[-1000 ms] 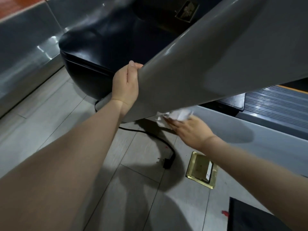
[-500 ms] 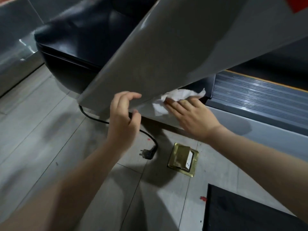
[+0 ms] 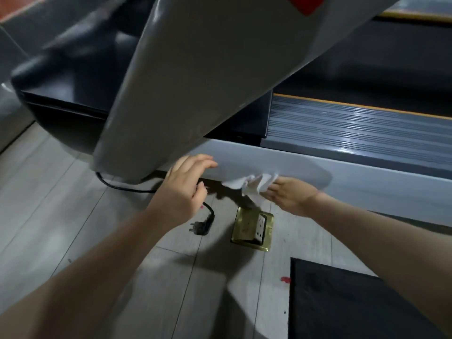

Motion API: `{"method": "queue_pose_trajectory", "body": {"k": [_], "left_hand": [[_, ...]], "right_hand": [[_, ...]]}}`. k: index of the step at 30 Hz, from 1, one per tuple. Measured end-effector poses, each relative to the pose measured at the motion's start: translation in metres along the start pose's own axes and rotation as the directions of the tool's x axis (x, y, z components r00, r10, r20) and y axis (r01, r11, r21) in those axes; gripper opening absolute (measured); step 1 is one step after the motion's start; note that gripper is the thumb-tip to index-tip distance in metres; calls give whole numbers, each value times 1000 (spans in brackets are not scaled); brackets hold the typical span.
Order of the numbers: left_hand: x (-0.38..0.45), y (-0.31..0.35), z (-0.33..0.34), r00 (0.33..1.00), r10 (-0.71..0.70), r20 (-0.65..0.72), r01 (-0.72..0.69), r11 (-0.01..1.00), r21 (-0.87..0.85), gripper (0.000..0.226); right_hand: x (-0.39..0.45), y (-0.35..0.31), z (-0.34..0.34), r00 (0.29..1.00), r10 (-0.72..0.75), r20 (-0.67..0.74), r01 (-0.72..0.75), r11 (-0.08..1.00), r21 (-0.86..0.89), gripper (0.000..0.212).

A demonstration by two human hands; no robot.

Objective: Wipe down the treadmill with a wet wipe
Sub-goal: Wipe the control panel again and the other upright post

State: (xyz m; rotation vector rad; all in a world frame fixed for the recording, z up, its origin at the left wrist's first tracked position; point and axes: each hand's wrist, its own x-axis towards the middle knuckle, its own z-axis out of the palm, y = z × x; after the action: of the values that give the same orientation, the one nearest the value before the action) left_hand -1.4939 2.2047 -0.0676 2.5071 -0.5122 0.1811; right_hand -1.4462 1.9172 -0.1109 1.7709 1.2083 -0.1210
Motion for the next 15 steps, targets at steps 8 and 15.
{"method": "queue_pose_trajectory", "body": {"k": [8, 15], "left_hand": [[24, 25, 11, 989, 53, 138, -55, 998, 10, 52], [53, 45, 18, 987, 140, 75, -149, 978, 143, 58]], "right_hand": [[-31, 30, -6, 763, 528, -374, -406, 840, 359, 60], [-39, -18, 37, 991, 127, -43, -123, 989, 83, 55]]}}
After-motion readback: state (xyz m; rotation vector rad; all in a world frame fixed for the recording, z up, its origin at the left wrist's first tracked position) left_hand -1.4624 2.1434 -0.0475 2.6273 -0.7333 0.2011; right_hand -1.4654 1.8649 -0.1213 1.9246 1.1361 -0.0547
